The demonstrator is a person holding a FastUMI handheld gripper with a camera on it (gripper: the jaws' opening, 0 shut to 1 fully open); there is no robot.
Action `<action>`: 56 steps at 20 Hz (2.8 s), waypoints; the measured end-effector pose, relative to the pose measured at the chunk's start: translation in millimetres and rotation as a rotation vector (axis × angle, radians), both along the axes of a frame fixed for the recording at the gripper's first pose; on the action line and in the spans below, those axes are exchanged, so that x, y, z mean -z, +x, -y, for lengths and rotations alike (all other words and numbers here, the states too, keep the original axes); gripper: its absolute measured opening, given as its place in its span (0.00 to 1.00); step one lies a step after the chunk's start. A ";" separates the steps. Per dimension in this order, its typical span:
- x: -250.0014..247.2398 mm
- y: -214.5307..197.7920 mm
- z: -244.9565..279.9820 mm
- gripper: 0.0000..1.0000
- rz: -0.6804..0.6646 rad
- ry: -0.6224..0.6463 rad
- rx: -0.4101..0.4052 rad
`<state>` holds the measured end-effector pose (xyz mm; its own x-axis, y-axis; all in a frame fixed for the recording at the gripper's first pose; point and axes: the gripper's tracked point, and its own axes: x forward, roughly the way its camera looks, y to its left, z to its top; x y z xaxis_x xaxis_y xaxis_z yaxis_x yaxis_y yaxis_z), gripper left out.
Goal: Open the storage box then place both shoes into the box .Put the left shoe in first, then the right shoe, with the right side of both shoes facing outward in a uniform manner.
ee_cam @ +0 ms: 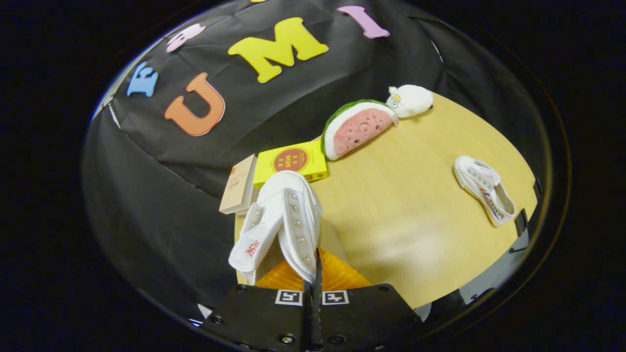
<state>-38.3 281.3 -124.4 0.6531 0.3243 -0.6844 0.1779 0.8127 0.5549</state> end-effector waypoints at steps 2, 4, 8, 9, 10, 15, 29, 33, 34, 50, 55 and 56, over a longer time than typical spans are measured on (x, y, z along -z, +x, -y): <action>0.4 0.1 -26.0 0.00 0.003 0.005 -0.015; 7.4 0.7 -48.4 0.00 -0.003 -0.002 -0.034; 23.6 1.7 -82.9 0.00 -0.023 -0.006 -0.030; 29.7 3.2 -89.0 0.00 -0.034 -0.013 -0.024; 36.7 3.8 -95.3 0.00 -0.045 -0.020 -0.020; 66.0 6.2 -118.4 0.00 -0.104 -0.033 -0.020; 100.3 12.2 -143.0 0.00 -0.100 -0.117 -0.040; 119.1 3.0 -168.0 0.14 -0.120 -0.099 -0.163; 120.1 -3.5 -171.8 0.32 -0.125 -0.105 -0.205; 15.9 -17.7 -61.6 0.87 0.345 -0.264 -0.309; -7.6 -18.8 47.8 0.87 0.465 -0.320 -0.239; -7.5 -16.8 72.3 0.87 0.478 -0.326 -0.211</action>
<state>-55.0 209.0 -116.9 0.8568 0.3029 -0.4173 -0.2120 0.9446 0.2505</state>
